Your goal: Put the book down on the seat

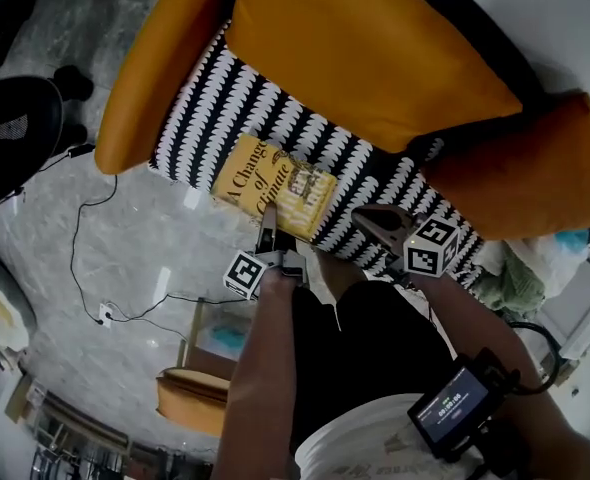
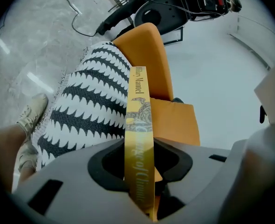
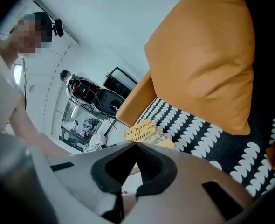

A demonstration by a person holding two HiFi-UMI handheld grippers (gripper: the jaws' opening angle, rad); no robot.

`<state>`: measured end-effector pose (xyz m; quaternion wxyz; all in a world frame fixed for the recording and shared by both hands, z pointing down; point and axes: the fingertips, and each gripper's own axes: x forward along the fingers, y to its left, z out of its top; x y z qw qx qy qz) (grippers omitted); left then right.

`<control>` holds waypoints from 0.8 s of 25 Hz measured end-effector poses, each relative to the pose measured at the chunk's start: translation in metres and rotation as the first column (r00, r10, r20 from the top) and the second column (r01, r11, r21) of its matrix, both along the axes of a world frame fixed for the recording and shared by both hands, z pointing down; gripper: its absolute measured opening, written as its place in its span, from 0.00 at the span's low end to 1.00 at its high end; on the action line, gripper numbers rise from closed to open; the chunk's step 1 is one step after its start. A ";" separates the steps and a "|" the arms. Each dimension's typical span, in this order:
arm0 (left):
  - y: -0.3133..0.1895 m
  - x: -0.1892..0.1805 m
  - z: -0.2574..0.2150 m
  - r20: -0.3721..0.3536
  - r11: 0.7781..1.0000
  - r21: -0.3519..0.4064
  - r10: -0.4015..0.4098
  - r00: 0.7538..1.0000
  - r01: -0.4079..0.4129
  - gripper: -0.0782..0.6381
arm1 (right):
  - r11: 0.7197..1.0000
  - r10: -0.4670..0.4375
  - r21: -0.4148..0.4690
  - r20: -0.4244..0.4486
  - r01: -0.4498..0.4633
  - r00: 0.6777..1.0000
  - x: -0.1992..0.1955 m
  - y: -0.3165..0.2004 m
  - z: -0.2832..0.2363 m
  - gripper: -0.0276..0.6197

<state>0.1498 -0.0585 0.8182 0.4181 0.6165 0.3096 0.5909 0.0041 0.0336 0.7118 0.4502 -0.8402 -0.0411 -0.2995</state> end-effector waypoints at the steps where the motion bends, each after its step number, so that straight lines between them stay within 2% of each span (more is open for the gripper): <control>1: 0.001 0.000 0.001 -0.010 1.000 -0.009 -0.001 1.000 0.001 0.31 | 1.000 0.004 0.002 0.001 -0.004 1.000 -0.002 -0.002 0.003 0.07; 8: 0.001 0.000 0.024 -0.054 0.998 -0.067 -0.011 0.998 0.007 0.31 | 1.000 0.021 0.007 -0.001 -0.021 1.000 -0.018 -0.023 0.033 0.06; 12: 0.002 -0.006 0.033 -0.055 0.999 -0.048 -0.007 0.998 0.005 0.31 | 1.000 0.018 0.016 0.011 -0.018 1.000 -0.028 -0.025 0.034 0.06; 20: 0.020 -0.001 0.032 -0.098 0.997 -0.078 -0.003 0.995 -0.004 0.31 | 0.999 0.040 0.015 0.020 -0.041 0.999 -0.038 -0.013 0.034 0.06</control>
